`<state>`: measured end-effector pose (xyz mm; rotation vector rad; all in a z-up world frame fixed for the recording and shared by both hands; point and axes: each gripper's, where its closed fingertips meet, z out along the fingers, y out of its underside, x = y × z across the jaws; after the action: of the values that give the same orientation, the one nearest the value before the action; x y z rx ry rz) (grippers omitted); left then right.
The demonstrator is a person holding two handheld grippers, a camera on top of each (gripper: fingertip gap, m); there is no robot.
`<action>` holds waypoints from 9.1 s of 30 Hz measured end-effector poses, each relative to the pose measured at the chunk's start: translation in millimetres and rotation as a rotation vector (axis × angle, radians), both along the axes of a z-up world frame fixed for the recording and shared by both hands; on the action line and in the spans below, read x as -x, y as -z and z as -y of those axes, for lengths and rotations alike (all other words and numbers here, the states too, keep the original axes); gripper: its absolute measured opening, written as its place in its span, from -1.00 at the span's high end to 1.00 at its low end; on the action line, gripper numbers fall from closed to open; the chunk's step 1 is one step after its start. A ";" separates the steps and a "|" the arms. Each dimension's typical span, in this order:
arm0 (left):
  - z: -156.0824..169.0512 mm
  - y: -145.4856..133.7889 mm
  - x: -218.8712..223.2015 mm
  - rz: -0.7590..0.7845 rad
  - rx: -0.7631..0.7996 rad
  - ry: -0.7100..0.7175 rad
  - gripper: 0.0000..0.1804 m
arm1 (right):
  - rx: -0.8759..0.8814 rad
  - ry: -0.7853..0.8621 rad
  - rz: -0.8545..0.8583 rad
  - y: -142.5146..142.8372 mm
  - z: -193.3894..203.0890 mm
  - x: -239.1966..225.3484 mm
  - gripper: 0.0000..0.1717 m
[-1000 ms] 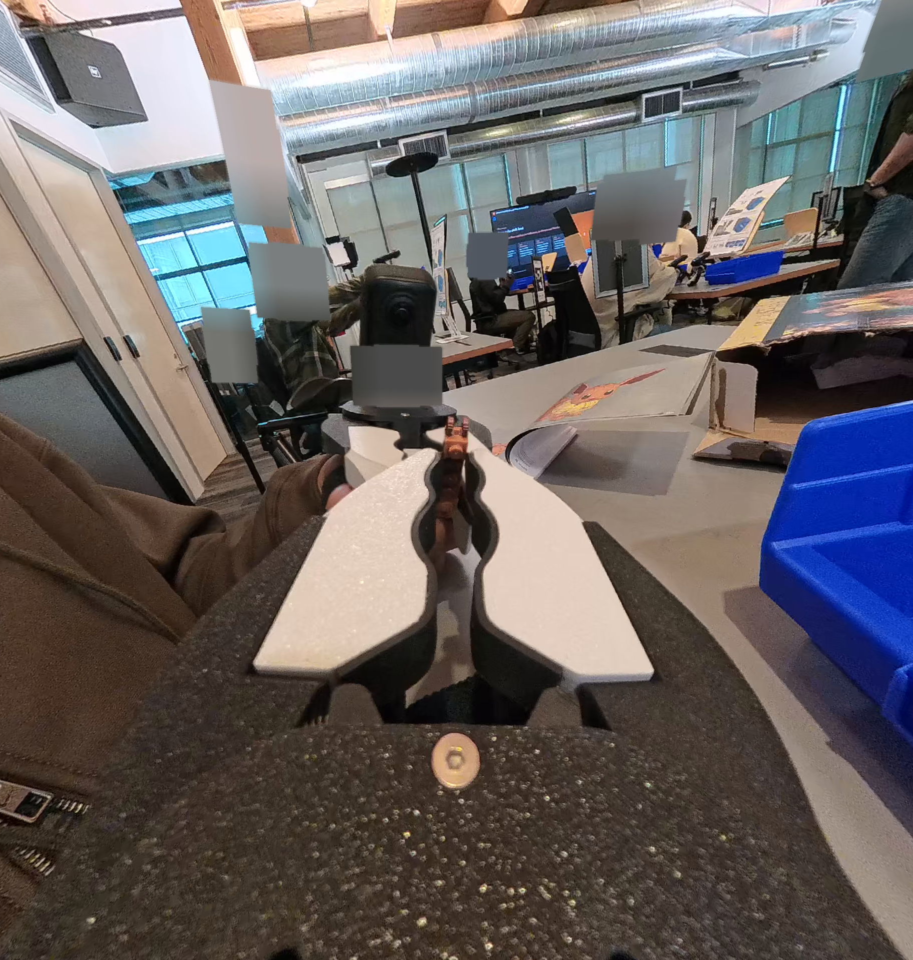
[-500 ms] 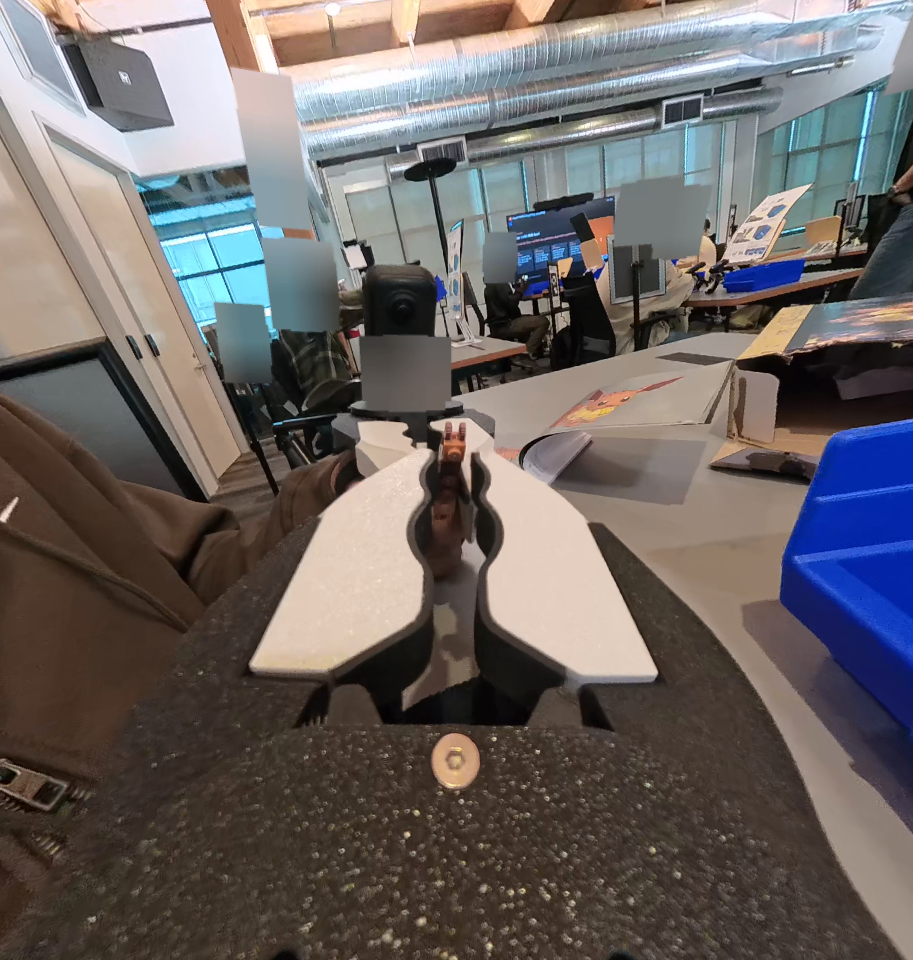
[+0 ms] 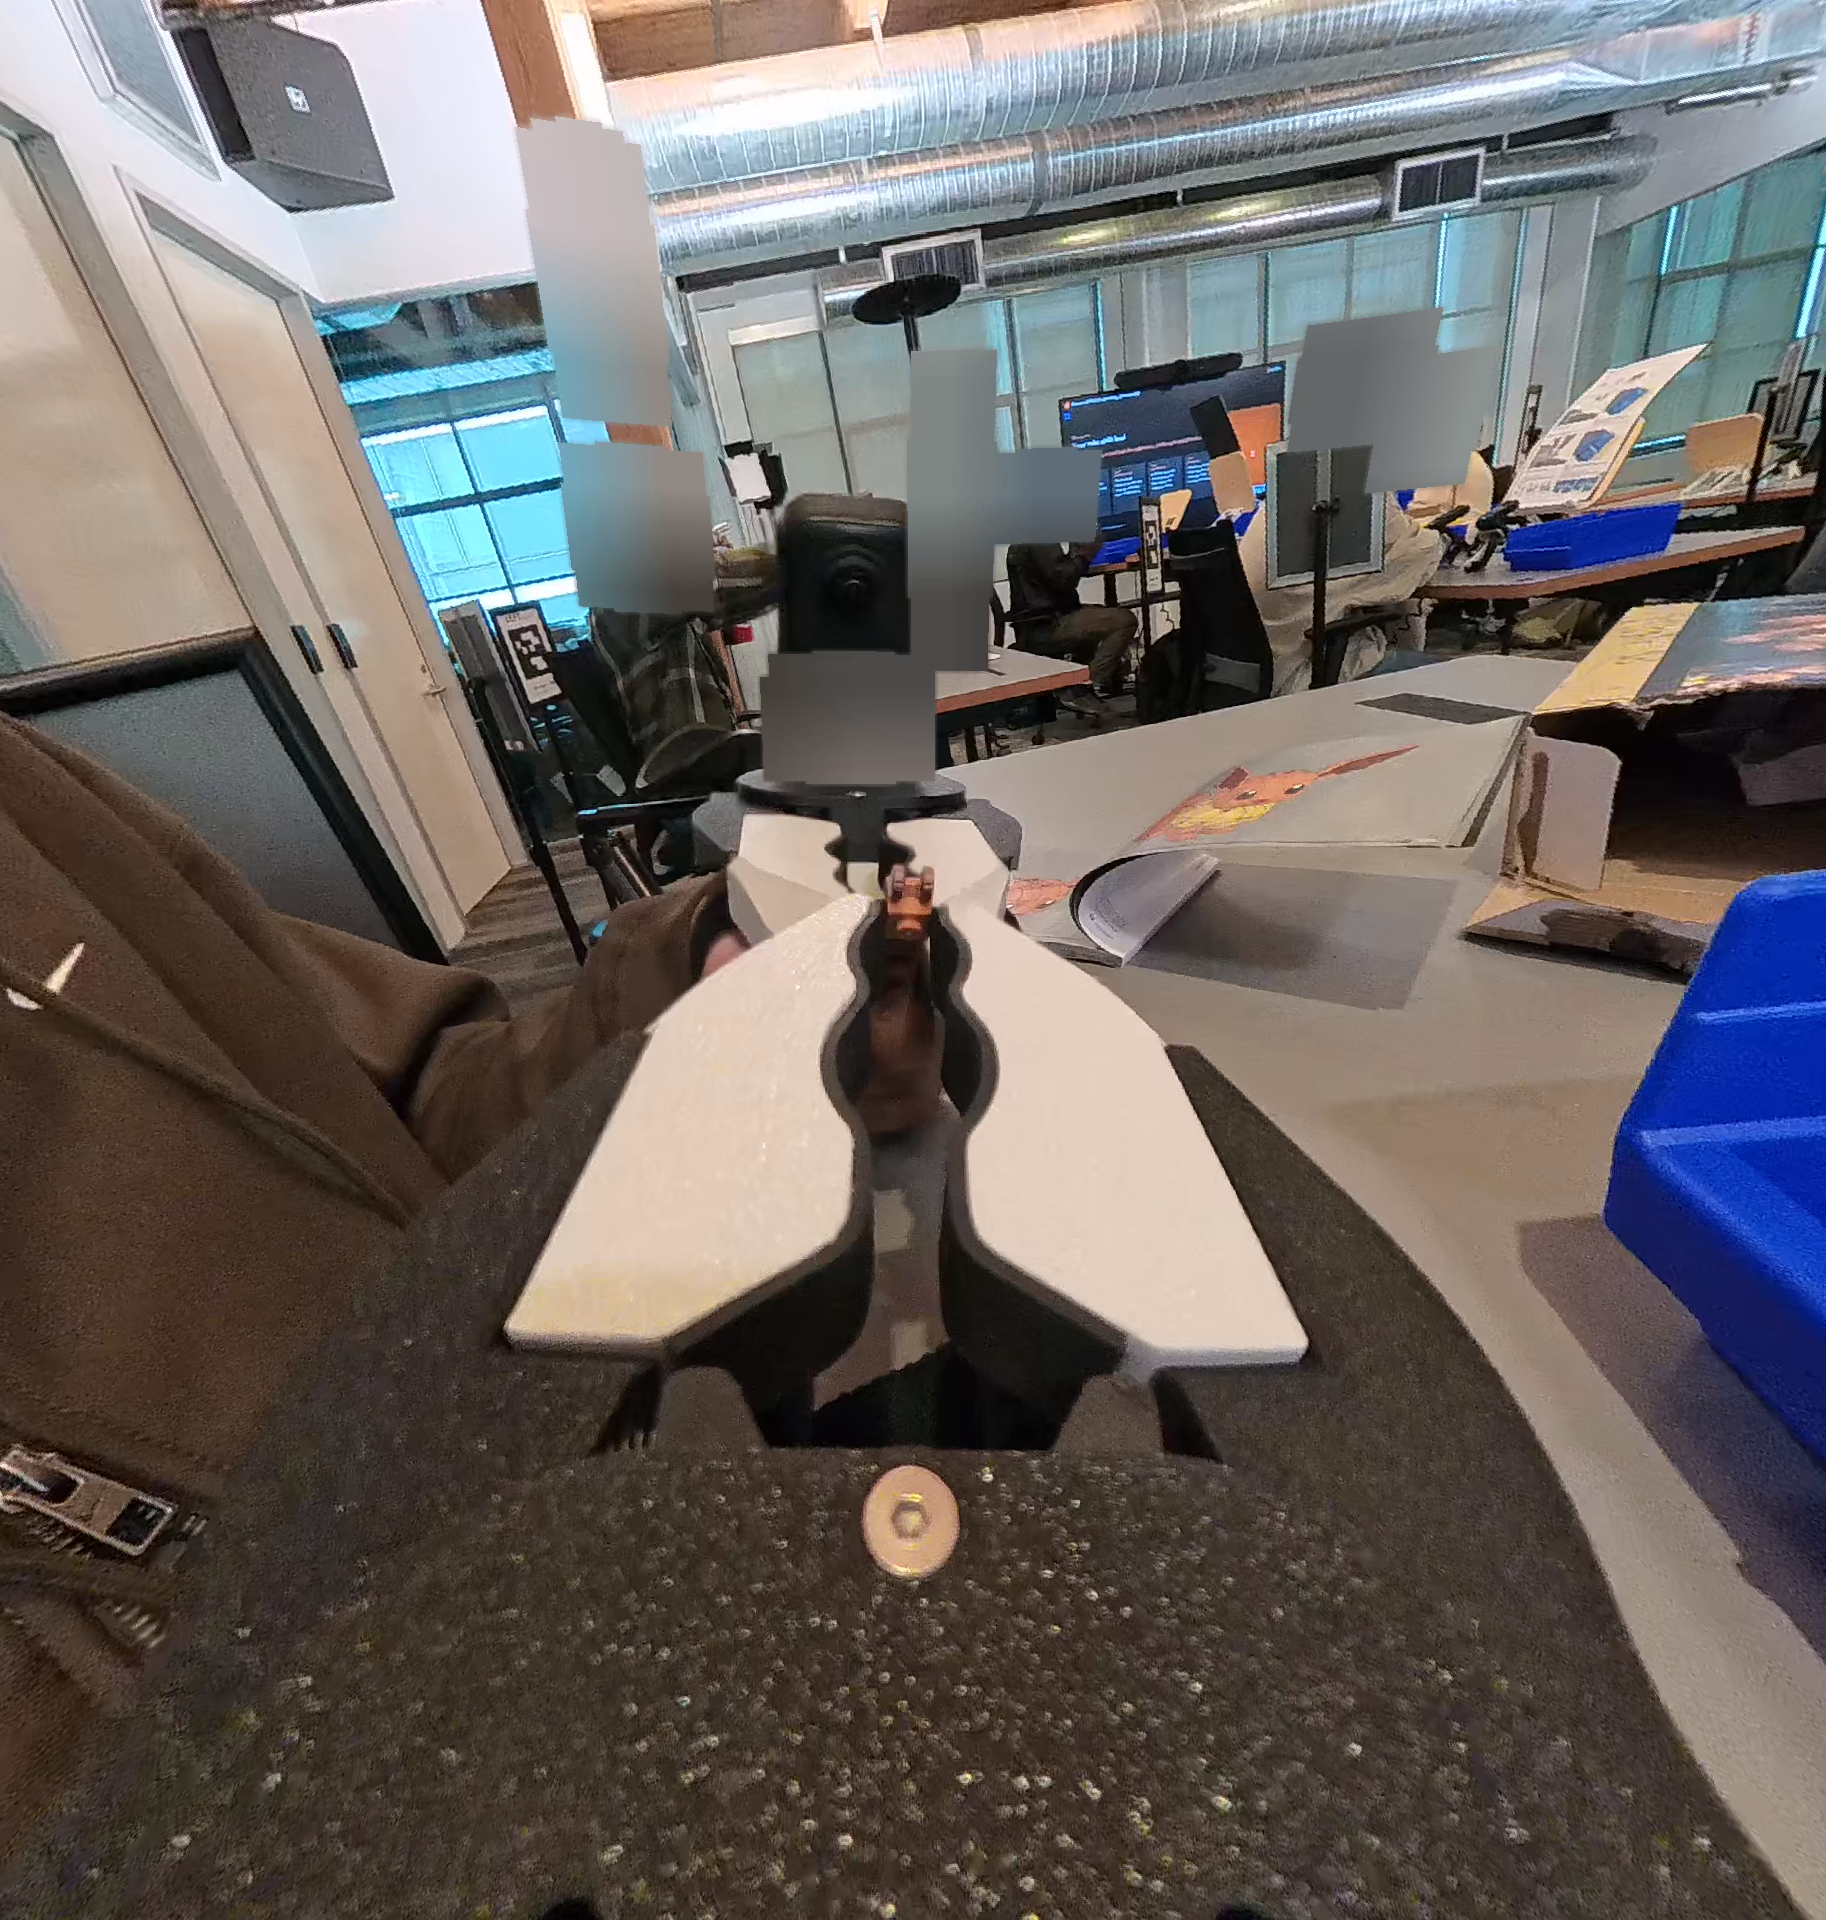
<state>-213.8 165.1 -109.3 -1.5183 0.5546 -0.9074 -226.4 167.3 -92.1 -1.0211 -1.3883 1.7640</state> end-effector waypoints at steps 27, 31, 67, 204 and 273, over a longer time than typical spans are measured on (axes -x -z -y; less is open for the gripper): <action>11.9 -38.2 48.0 0.363 -0.039 0.005 0.87 | -0.204 0.157 0.067 18.3 -16.5 5.1 0.91; 4.7 -30.9 43.9 0.316 -0.017 -0.030 0.87 | -0.277 0.381 0.086 12.2 -59.2 12.3 0.91; -2.4 -23.3 33.0 0.497 0.157 0.088 0.87 | -0.801 0.460 -0.205 -7.2 -9.9 28.1 0.80; -0.9 -34.0 32.7 0.143 -0.175 -0.164 0.87 | -0.049 0.175 0.046 -11.4 -5.0 16.7 0.94; -11.1 -33.0 43.9 -0.098 -0.281 -0.414 0.87 | -1.152 0.834 -0.166 -9.2 -22.2 22.0 0.81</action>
<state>-257.7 176.2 -76.3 -1.3567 0.3974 -0.4187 -248.5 189.4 -82.9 -0.5924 -1.2703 0.2875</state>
